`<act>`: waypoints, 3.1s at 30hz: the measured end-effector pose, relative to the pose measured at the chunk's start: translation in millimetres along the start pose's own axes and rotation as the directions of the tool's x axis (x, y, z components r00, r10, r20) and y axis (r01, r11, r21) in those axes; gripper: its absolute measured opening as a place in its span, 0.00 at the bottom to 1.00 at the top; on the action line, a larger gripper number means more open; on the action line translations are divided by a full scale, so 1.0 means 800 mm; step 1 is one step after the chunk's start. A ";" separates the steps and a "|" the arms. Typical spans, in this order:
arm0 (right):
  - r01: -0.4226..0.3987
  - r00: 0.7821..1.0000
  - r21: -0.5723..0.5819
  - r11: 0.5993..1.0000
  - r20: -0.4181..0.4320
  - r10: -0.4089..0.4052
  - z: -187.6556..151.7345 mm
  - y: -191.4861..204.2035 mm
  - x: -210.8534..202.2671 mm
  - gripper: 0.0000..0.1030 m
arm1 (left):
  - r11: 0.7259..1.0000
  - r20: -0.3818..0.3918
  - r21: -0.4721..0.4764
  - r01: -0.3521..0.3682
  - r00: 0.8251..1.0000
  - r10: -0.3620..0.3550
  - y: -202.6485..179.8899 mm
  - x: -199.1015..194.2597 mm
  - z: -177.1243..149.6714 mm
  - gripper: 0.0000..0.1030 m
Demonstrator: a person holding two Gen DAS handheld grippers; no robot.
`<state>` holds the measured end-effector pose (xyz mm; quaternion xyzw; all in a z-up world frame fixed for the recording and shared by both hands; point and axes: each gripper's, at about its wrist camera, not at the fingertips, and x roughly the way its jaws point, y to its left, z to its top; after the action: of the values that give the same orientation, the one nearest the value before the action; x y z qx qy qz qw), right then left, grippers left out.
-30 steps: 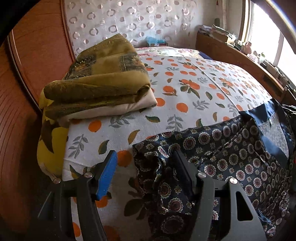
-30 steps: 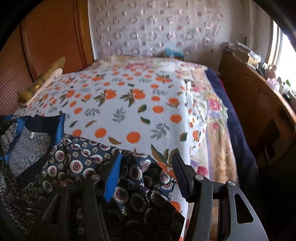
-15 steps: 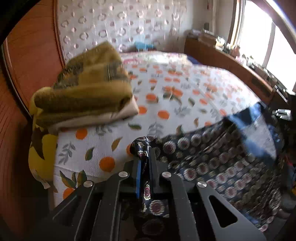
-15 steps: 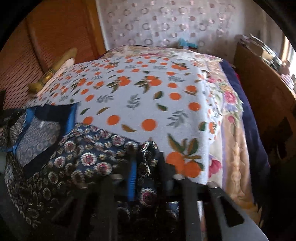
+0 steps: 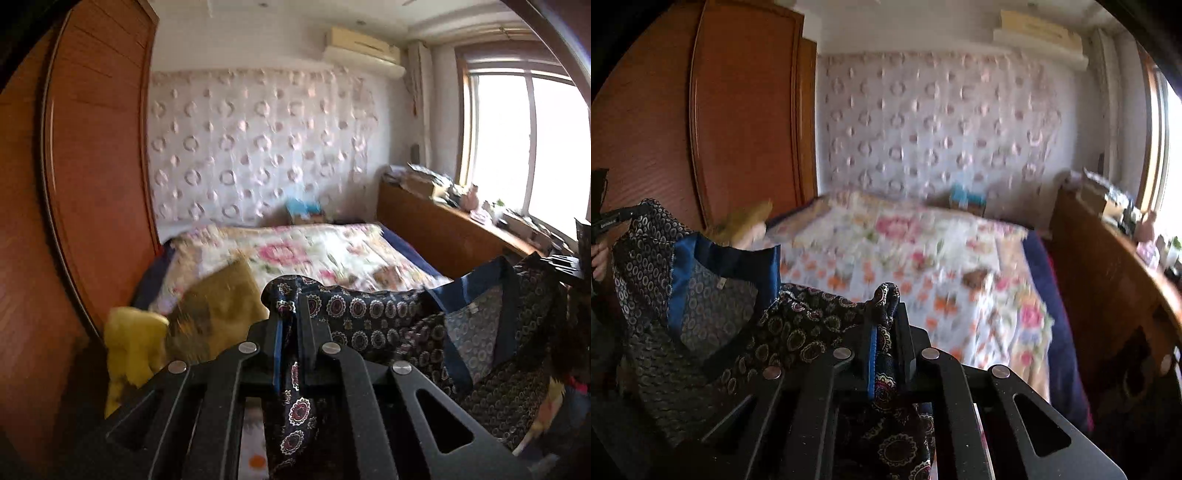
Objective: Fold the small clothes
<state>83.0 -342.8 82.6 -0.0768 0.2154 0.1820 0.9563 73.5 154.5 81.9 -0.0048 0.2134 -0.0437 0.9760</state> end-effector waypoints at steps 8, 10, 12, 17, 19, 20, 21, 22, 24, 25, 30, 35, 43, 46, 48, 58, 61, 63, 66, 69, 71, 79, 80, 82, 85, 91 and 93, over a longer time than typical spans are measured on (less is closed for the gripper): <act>0.090 0.996 -0.002 0.996 -0.020 -0.090 0.043 -0.010 0.094 0.07 | 0.998 -0.080 0.014 -0.059 0.995 0.060 0.023 0.098 0.023 0.06; 0.107 0.993 0.006 0.994 -0.048 -0.107 0.037 -0.003 0.127 0.07 | 0.998 -0.116 0.018 -0.068 0.991 0.070 0.025 0.125 0.015 0.06; 0.112 0.991 0.015 0.994 -0.079 -0.111 0.036 0.012 0.156 0.07 | 0.996 -0.144 0.025 -0.080 0.986 0.083 0.025 0.151 0.006 0.06; 0.102 0.977 0.066 0.993 -0.194 -0.088 0.039 0.018 0.211 0.12 | 0.994 -0.209 0.037 -0.098 0.972 0.104 0.026 0.193 -0.017 0.06; 0.130 0.967 0.078 0.988 -0.230 -0.109 0.036 0.020 0.223 0.25 | 0.994 -0.241 0.037 -0.107 0.964 0.113 0.026 0.203 -0.024 0.08; 0.140 0.964 0.081 0.987 -0.238 -0.117 0.039 0.017 0.230 0.35 | 0.995 -0.262 0.025 -0.093 0.960 0.097 0.028 0.201 -0.031 0.11; 0.132 0.963 0.091 0.987 -0.247 -0.106 0.037 0.020 0.232 0.48 | 0.997 -0.276 0.012 -0.072 0.958 0.072 0.028 0.201 -0.035 0.16; 0.121 0.963 0.105 0.987 -0.252 -0.091 0.040 0.017 0.233 0.52 | 0.998 -0.278 0.002 -0.060 0.959 0.058 0.028 0.198 -0.038 0.25; 0.118 0.965 0.109 0.987 -0.246 -0.088 0.047 0.014 0.236 0.55 | 0.999 -0.257 -0.003 -0.054 0.965 0.052 0.028 0.185 -0.045 0.40; 0.118 0.966 0.104 0.988 -0.243 -0.090 0.051 0.014 0.237 0.55 | 0.999 -0.252 -0.011 -0.045 0.967 0.041 0.028 0.180 -0.048 0.44; 0.056 0.973 0.108 0.993 -0.227 -0.030 0.041 0.022 0.218 0.55 | 0.999 -0.258 -0.024 -0.034 0.966 0.027 0.027 0.160 -0.068 0.52; -0.008 0.970 0.076 0.997 -0.240 0.026 0.036 0.056 0.245 0.55 | 0.999 -0.272 -0.027 -0.035 0.962 0.026 0.025 0.148 -0.093 0.52; -0.036 0.939 0.070 0.997 -0.339 0.058 0.025 0.085 0.308 0.55 | 0.999 -0.310 -0.009 -0.035 0.950 0.030 0.020 0.152 -0.127 0.52; -0.025 0.926 0.062 0.998 -0.375 0.047 0.024 0.085 0.324 0.55 | 0.999 -0.316 -0.002 -0.039 0.948 0.037 0.019 0.153 -0.134 0.52; -0.024 0.917 0.057 0.998 -0.396 0.044 0.022 0.082 0.329 0.36 | 0.999 -0.315 0.002 -0.041 0.948 0.039 0.018 0.152 -0.137 0.52; -0.085 0.975 -0.012 0.996 -0.207 0.080 0.027 0.091 0.234 0.03 | 0.999 -0.285 -0.012 -0.044 0.958 0.038 0.016 0.131 -0.149 0.43; -0.100 0.985 -0.018 0.995 -0.146 0.097 0.018 0.093 0.185 0.03 | 0.999 -0.282 -0.007 -0.039 0.959 0.036 0.013 0.127 -0.153 0.27; -0.098 0.988 -0.031 0.995 -0.127 0.093 0.008 0.097 0.162 0.03 | 0.999 -0.286 0.004 -0.053 0.957 0.052 0.013 0.126 -0.156 0.17; -0.102 0.989 -0.040 0.994 -0.110 0.097 -0.013 0.102 0.128 0.03 | 0.999 -0.273 0.004 -0.053 0.961 0.052 0.012 0.119 -0.160 0.07; -0.110 0.987 -0.017 0.994 -0.120 0.107 -0.038 0.102 0.113 0.03 | 0.999 -0.258 -0.003 -0.045 0.965 0.043 0.010 0.107 -0.164 0.05; -0.118 0.985 -0.010 0.993 -0.129 0.115 -0.052 0.100 0.109 0.03 | 0.999 -0.249 -0.005 -0.043 0.968 0.040 0.008 0.097 -0.168 0.04; -0.127 0.973 0.053 0.991 -0.187 0.134 -0.076 0.089 0.074 0.03 | 0.997 -0.235 0.014 -0.071 0.969 0.072 0.004 0.066 -0.187 0.04; -0.127 0.972 0.055 0.990 -0.193 0.135 -0.079 0.088 0.069 0.04 | 0.997 -0.236 0.018 -0.080 0.968 0.082 0.005 0.064 -0.188 0.04; -0.125 0.969 0.059 0.990 -0.207 0.134 -0.081 0.086 0.060 0.06 | 0.996 -0.241 0.015 -0.093 0.966 0.094 0.006 0.062 -0.191 0.04; -0.119 0.972 0.062 0.991 -0.197 0.129 -0.084 0.082 0.038 0.12 | 0.995 -0.241 -0.003 -0.098 0.966 0.094 0.010 0.058 -0.192 0.04; -0.090 0.986 0.048 0.995 -0.138 0.096 -0.075 0.068 0.005 0.33 | 0.995 -0.218 -0.036 -0.092 0.973 0.082 0.007 0.039 -0.193 0.09; -0.069 0.990 0.045 0.997 -0.124 0.074 -0.064 0.058 0.005 0.34 | 0.995 -0.206 -0.040 -0.087 0.975 0.077 0.005 0.033 -0.191 0.11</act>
<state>48.6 -310.1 32.0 -0.0611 0.2815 0.2065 0.9351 33.9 157.8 -67.8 -0.0153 0.3135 0.0018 0.9494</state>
